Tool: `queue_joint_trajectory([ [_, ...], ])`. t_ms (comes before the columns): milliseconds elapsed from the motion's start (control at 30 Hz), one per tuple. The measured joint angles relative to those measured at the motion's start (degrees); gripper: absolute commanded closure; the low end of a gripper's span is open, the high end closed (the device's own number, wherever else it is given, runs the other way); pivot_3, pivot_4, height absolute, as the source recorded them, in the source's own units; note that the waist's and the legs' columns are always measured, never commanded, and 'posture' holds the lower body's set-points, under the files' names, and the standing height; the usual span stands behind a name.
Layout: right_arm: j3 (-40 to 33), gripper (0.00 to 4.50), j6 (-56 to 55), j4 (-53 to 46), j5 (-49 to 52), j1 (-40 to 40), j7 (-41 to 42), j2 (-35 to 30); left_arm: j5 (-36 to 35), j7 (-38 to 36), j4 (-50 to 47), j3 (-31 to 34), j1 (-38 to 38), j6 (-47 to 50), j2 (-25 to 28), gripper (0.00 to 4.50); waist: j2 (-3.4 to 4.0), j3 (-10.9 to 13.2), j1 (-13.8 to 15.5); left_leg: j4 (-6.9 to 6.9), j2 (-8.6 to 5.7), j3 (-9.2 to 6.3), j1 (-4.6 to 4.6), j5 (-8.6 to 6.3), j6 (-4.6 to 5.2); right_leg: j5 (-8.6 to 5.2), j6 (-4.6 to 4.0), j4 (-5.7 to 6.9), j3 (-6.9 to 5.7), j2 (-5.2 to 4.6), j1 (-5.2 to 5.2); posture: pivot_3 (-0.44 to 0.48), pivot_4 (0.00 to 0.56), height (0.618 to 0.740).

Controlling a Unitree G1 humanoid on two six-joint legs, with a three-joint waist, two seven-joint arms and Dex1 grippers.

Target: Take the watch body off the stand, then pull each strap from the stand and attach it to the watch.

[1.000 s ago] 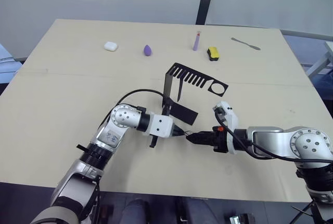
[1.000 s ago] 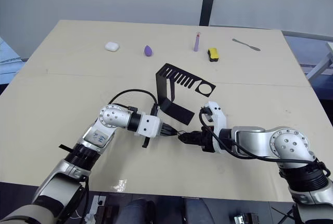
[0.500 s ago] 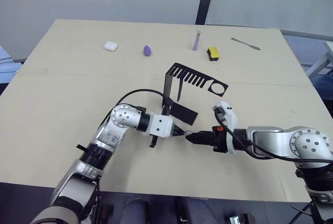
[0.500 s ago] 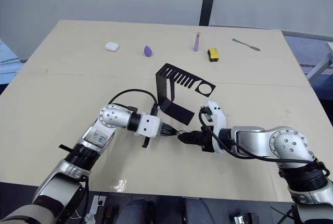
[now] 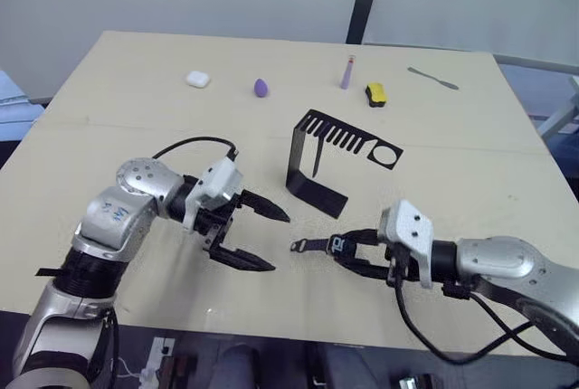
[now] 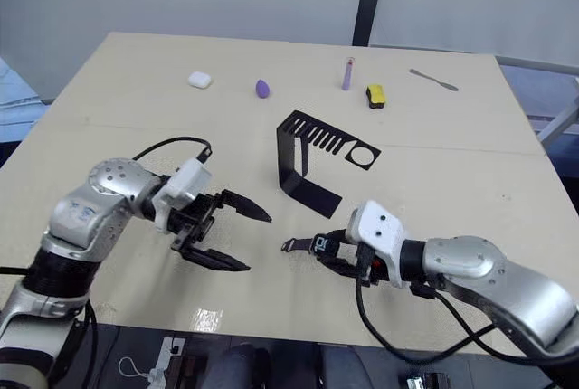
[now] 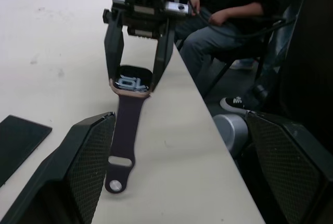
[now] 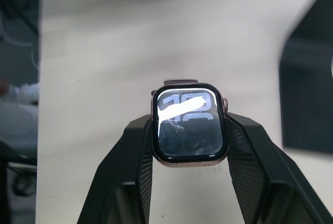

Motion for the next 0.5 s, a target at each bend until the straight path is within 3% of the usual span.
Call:
queue_joint_trajectory([
  [200,-0.2,2.99,-13.6,5.8,-11.7,1.1,7.2,2.4,4.4,3.4,0.1,-2.3,1.1,-4.4,-2.9,0.05,-0.02,0.0,-0.2,0.0,0.03,0.03,0.05,0.04,-0.07,0.0,-0.02,0.14,0.03,0.04,-0.06,0.0,0.15,0.74],
  [500,-2.3,2.99,-13.0,8.3,-12.9,-0.3,11.2,4.7,6.7,5.8,0.1,-2.9,2.8,-7.4,-3.7,0.05,-0.02,0.0,0.0,0.02,0.03,0.04,0.09,0.05,-0.08,-0.02,-0.04,0.23,0.03,0.02,-0.05,0.0,0.15,0.74],
])
